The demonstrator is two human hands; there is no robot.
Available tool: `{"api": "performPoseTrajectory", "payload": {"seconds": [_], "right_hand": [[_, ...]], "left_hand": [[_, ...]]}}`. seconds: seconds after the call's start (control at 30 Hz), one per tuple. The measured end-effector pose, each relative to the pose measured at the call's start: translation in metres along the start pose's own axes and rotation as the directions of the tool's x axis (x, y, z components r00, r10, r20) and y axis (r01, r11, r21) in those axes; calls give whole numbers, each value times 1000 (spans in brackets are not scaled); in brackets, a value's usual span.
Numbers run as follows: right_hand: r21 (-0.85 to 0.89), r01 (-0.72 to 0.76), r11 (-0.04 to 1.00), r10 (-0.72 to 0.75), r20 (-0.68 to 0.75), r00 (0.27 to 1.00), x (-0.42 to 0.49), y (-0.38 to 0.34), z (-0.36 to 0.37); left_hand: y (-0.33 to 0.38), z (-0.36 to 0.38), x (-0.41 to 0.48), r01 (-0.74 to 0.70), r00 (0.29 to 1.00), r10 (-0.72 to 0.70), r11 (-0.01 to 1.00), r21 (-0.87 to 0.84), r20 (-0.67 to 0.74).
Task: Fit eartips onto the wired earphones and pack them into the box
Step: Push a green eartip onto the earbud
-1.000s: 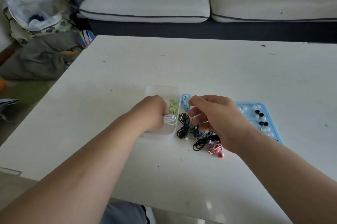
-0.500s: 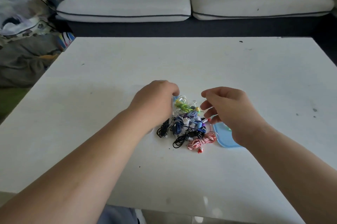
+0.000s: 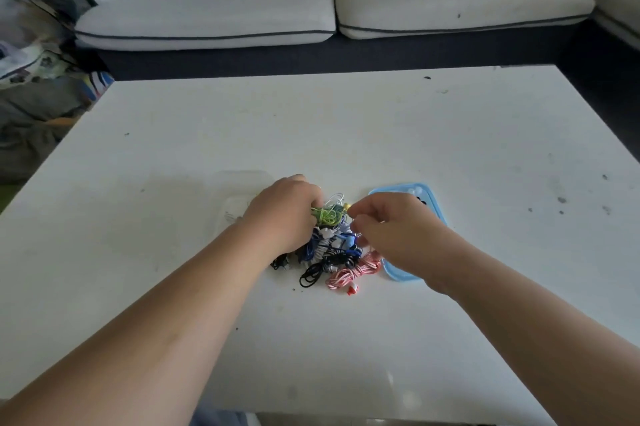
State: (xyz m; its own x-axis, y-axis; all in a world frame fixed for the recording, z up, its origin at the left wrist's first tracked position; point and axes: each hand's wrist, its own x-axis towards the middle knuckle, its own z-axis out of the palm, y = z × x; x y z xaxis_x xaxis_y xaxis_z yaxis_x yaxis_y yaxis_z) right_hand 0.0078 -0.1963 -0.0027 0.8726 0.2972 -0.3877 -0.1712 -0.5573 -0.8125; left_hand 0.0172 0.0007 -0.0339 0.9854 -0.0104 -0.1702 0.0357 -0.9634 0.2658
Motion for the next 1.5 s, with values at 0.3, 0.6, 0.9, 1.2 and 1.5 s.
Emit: {"api": "performPoseTrajectory", "payload": {"seconds": [0.3,0.6,0.9,1.2,1.5], "right_hand": [[132,53,990,-34,-144,989,-3,-6,-12],[293,298,908,-322,36,946,-14,-13,-8],[548,138,825,-228,100,969,-20,-15,-11],[624,-48,780,-43,130,991,-16,-9,-20],[684,-166,710,-184,408,894,-24,-9,-10]], "left_hand": [[23,-51,-19,69,981,-151,861,-504,-124],[50,-80,-49,-10,999,-48,117,-993,-16],[52,-85,-48,-5,997,-82,-24,-1000,-3],[49,-82,-49,252,958,38,365,-896,285],[57,-80,-54,277,877,218,499,-822,428]]}}
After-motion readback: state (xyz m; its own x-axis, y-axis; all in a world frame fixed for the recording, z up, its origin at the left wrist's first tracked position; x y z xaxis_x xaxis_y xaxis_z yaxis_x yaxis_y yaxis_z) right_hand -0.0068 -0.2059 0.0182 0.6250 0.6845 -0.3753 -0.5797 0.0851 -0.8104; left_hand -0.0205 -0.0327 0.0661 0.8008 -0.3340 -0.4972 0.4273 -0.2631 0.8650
